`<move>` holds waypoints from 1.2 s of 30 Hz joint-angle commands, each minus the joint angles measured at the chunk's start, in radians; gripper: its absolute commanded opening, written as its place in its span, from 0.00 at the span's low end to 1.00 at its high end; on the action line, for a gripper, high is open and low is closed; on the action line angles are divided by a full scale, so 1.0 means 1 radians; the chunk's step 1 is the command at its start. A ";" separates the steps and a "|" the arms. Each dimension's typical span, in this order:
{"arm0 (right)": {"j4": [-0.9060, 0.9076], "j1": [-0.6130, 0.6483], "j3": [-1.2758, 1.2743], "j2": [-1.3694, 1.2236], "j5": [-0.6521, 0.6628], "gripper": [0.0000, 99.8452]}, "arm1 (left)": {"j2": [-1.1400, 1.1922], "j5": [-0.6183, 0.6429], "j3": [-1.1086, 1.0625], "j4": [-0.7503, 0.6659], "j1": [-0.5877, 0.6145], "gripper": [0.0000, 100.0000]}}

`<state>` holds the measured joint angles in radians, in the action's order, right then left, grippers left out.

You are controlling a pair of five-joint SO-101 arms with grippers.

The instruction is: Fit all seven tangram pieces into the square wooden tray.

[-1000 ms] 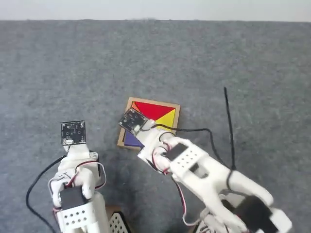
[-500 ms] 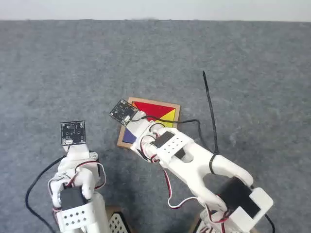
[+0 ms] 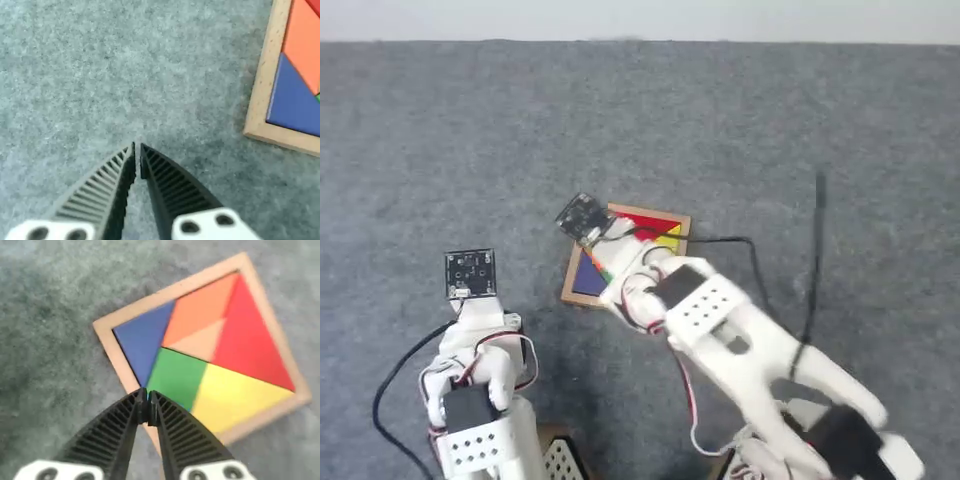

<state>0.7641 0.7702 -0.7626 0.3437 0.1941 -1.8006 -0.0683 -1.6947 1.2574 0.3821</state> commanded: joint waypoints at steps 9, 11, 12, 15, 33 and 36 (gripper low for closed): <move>0.051 -0.306 -0.215 0.318 0.011 0.01 | -0.015 -0.003 0.010 0.003 0.005 0.02; 0.053 -0.358 -0.276 0.375 0.011 0.01 | -0.015 -0.003 0.010 0.003 0.005 0.02; 0.053 -0.387 -0.308 0.403 0.011 0.01 | -0.015 -0.003 0.010 0.003 0.005 0.02; 0.051 -0.475 -0.397 0.496 0.011 0.01 | -0.015 -0.003 0.010 0.003 0.005 0.02; -0.177 -0.622 -0.888 1.092 0.014 0.01 | -0.015 -0.003 0.010 0.003 0.005 0.02; -0.170 -0.622 -0.928 1.191 0.015 0.01 | -0.015 -0.003 0.010 0.003 0.005 0.02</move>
<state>0.6091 0.1580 -1.6709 1.4408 0.1941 -1.8006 -0.0683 -1.6947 1.2574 0.3821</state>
